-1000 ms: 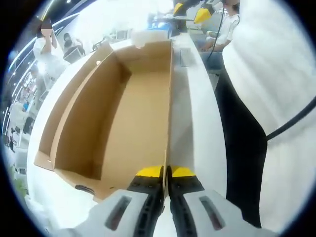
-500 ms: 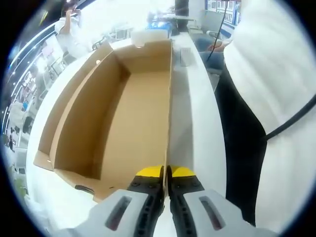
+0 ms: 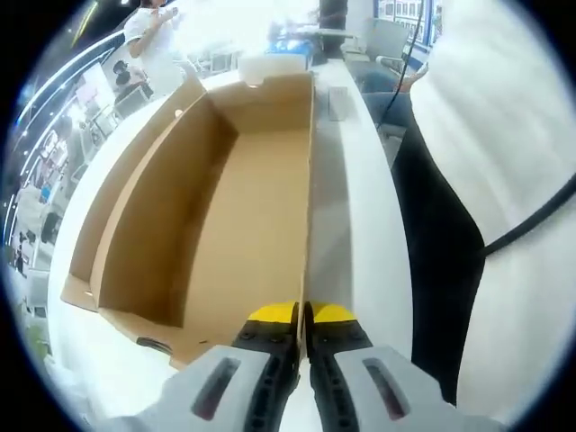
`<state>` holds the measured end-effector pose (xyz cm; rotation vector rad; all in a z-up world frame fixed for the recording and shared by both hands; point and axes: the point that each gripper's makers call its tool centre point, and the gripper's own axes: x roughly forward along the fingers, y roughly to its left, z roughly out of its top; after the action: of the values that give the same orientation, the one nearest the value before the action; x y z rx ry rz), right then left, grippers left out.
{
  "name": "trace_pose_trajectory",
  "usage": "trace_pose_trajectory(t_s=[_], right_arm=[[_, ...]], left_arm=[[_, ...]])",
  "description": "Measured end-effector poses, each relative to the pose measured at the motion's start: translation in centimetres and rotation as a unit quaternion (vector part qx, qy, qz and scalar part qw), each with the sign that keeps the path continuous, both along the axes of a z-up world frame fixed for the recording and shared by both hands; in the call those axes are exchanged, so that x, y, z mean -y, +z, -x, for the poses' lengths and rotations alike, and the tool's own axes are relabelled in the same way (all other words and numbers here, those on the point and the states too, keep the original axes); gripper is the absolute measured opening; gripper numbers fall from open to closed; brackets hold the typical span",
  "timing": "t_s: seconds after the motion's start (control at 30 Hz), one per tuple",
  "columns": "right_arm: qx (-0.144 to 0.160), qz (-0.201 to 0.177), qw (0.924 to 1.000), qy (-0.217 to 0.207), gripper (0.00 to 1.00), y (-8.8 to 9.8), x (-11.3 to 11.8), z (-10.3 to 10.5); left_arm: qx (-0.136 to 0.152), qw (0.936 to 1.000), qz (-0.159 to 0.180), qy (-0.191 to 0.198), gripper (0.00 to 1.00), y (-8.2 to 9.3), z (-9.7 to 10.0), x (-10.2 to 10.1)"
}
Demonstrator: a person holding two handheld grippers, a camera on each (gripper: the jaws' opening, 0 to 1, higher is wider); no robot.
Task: Operate the shoe box by opening the lid, removing the specified soft item, and placing it in the target area until the item is outside and the box remains undamaged.
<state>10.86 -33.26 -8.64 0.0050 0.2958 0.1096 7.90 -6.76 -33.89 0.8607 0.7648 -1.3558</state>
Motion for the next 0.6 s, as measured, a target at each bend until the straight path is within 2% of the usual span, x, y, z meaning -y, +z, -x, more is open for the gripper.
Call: trace_pose_trajectory(t_s=[0.1, 0.13, 0.17, 0.23, 0.3, 0.37, 0.4, 0.47, 0.53, 0.57, 0.6], right_arm=[[0.0, -0.021, 0.9997, -0.012, 0.81, 0.1, 0.2, -0.5], [0.006, -0.014, 0.9997, -0.017, 0.79, 0.4, 0.2, -0.6], [0.01, 0.002, 0.9998, -0.019, 0.72, 0.7, 0.3, -0.6], [0.037, 0.031, 0.9985, -0.026, 0.52, 1.9, 0.2, -1.0], [0.013, 0.043, 0.997, -0.064, 0.42, 1.0, 0.6, -1.3], [0.02, 0.04, 0.9975, -0.054, 0.39, 1.1, -0.6, -2.1], [0.01, 0.072, 0.995, -0.069, 0.35, 0.9, -0.5, -2.4], [0.005, 0.112, 0.9917, -0.063, 0.28, 1.1, -1.1, -2.9], [-0.006, 0.132, 0.9887, -0.07, 0.25, 1.2, -1.0, -3.1], [-0.014, 0.136, 0.9882, -0.069, 0.25, 1.1, -1.1, -3.3], [-0.006, 0.114, 0.9919, -0.057, 0.25, 1.5, -1.7, -3.7]], left_arm=[[0.005, 1.0, 0.005, -0.003, 0.03, 0.0, -0.1, 0.0], [0.005, 1.0, 0.006, -0.002, 0.03, 0.1, -0.1, 0.0], [0.004, 1.0, 0.006, -0.002, 0.03, 0.1, -0.1, 0.0], [0.002, 1.0, 0.004, -0.001, 0.03, 0.1, -0.1, 0.0], [0.003, 1.0, 0.006, -0.002, 0.03, 0.1, -0.1, 0.0], [0.006, 0.9999, 0.008, -0.004, 0.03, 0.1, -0.1, 0.0], [0.006, 0.9999, 0.008, -0.004, 0.03, 0.1, -0.1, 0.0], [0.001, 1.0, 0.005, -0.001, 0.03, 0.1, -0.2, 0.0], [0.003, 0.9999, -0.007, -0.008, 0.03, 0.0, -0.2, -0.3], [0.003, 0.9999, -0.01, -0.01, 0.03, -0.1, -0.2, -0.4], [0.004, 0.9999, -0.006, -0.013, 0.03, 0.0, -0.1, -0.4]])
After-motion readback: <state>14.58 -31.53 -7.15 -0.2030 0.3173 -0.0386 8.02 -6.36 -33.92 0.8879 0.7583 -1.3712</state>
